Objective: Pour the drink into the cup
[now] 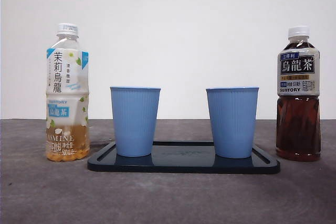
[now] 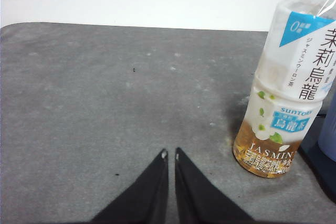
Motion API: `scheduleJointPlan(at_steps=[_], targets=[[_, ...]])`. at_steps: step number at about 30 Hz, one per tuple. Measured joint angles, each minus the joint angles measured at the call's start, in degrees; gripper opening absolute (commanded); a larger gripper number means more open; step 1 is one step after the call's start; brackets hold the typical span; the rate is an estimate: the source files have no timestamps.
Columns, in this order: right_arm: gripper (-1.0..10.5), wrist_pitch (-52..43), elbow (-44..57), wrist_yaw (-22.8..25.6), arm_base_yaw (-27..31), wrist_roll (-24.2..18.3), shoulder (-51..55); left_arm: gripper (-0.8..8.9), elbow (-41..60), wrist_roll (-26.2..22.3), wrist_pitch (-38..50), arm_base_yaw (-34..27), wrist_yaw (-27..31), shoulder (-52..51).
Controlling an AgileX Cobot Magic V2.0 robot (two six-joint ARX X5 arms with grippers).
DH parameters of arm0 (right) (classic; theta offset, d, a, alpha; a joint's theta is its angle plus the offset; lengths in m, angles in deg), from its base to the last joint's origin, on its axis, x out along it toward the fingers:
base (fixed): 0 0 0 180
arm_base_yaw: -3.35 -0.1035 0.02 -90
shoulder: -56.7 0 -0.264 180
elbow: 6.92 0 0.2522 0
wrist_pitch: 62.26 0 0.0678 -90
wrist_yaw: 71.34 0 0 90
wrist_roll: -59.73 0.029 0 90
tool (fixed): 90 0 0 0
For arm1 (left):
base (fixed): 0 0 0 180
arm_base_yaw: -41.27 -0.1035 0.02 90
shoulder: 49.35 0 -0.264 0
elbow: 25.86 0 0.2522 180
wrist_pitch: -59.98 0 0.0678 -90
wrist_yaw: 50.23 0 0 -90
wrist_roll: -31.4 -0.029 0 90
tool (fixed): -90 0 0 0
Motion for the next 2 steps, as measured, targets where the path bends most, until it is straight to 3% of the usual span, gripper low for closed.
scheduleJointPlan(at_steps=[2], targets=[[0.2, 0.0, 0.0, 0.0, 0.0, -0.02, 0.0, 0.19, 0.0, 0.0, 0.0, 0.0, -0.02, 0.0]])
